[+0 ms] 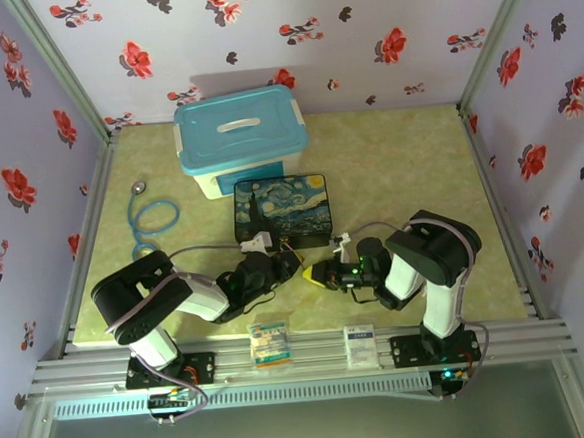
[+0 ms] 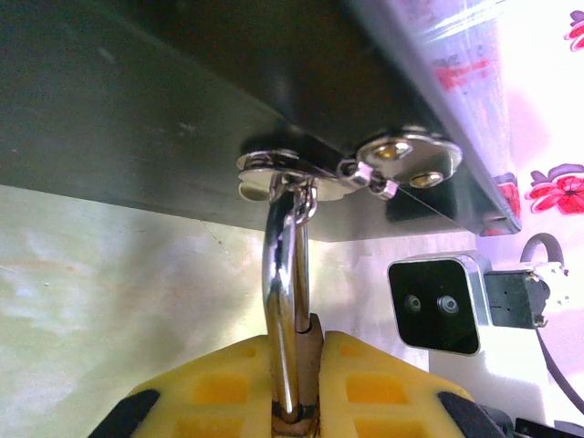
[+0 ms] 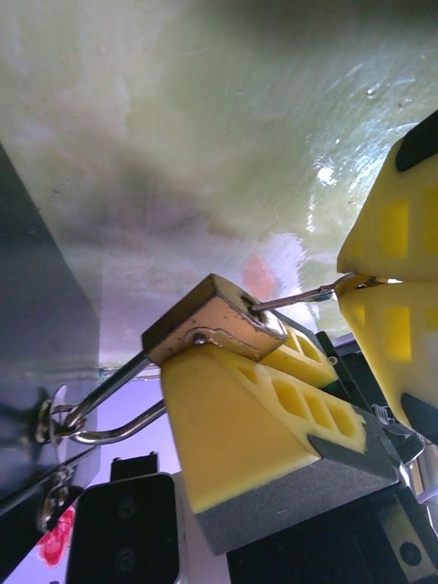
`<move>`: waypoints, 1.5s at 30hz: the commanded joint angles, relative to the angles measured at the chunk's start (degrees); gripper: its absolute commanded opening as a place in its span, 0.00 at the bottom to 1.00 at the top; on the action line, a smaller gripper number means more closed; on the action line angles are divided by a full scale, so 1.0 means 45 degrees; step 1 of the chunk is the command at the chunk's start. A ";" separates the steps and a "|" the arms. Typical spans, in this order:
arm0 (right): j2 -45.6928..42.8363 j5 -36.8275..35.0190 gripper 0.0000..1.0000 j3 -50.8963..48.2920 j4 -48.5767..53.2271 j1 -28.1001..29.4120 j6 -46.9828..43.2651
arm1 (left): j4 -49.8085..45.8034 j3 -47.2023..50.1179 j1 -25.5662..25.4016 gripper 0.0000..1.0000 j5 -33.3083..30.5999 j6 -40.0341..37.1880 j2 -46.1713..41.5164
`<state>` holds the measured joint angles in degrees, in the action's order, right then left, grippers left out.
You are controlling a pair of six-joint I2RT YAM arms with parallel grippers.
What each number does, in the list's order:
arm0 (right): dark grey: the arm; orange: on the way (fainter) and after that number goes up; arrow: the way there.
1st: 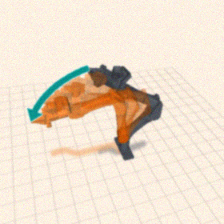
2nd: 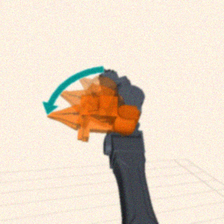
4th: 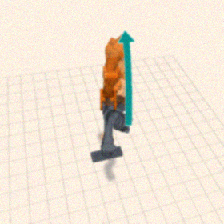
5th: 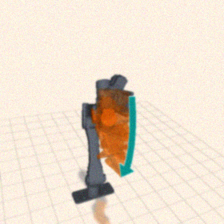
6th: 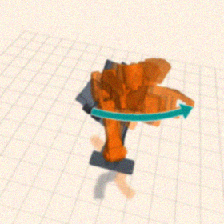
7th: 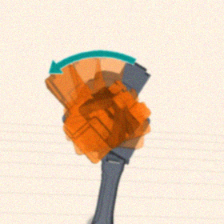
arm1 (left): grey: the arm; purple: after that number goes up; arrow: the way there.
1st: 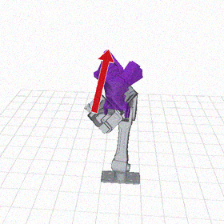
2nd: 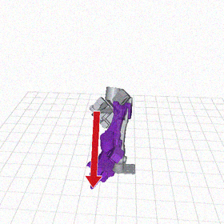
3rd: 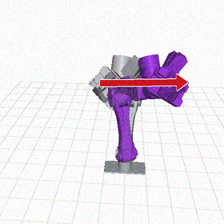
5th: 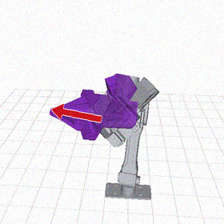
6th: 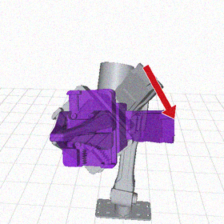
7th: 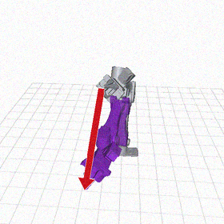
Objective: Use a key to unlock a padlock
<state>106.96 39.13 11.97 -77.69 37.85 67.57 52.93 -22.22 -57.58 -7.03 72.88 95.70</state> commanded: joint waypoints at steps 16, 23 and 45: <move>0.0375 0.0500 0.00 0.0416 -0.0388 -0.0695 0.0058 | 0.2458 0.0350 -0.0317 0.00 0.0819 0.0833 0.0411; 0.0438 0.0522 0.00 0.0737 -0.0402 -0.0617 0.0257 | 0.2855 0.0290 -0.0456 0.00 0.0831 0.0925 0.0644; -0.0788 0.0337 0.00 0.0901 -0.0372 -0.0588 0.2003 | 0.3355 0.0255 -0.0580 0.00 0.0816 0.1174 0.0650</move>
<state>104.47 42.06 13.26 -74.98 35.35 75.09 63.44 -20.51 -57.84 -8.36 77.93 99.37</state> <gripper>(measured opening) 0.043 0.132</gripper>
